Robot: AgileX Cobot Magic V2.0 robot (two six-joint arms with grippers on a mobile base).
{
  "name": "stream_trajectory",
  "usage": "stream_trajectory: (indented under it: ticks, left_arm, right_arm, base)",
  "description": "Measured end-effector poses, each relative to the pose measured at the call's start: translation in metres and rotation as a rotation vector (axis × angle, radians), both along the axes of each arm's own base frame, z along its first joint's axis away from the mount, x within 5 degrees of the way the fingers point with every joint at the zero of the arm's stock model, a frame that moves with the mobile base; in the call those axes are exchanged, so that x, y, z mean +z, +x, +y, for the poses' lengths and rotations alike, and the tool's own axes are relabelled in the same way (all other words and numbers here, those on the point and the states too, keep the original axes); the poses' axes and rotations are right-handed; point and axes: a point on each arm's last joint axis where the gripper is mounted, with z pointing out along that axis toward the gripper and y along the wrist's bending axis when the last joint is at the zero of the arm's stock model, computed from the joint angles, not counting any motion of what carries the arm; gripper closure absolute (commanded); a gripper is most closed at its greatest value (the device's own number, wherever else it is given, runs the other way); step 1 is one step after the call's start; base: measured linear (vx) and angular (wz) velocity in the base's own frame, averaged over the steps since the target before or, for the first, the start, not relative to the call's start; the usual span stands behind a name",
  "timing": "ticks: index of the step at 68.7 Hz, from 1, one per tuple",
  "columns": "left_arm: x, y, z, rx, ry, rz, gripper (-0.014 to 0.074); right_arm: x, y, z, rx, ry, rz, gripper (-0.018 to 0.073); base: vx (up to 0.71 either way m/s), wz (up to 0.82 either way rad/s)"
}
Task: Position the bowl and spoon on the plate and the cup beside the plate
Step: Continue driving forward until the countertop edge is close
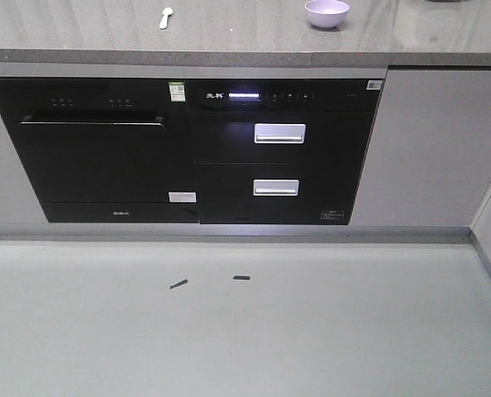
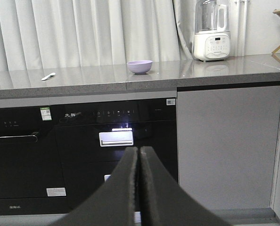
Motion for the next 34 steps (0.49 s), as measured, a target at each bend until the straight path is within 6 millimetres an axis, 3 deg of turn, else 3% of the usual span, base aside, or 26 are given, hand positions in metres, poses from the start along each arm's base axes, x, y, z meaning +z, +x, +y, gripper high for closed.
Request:
stream_trajectory:
  ticks: [34]
  left_arm:
    - [0.0000, 0.0000, 0.0000, 0.000, 0.000, 0.000, 0.0602]
  right_arm:
    - [0.0000, 0.0000, 0.0000, 0.000, 0.000, 0.000, 0.0564]
  base:
    - [0.06, -0.01]
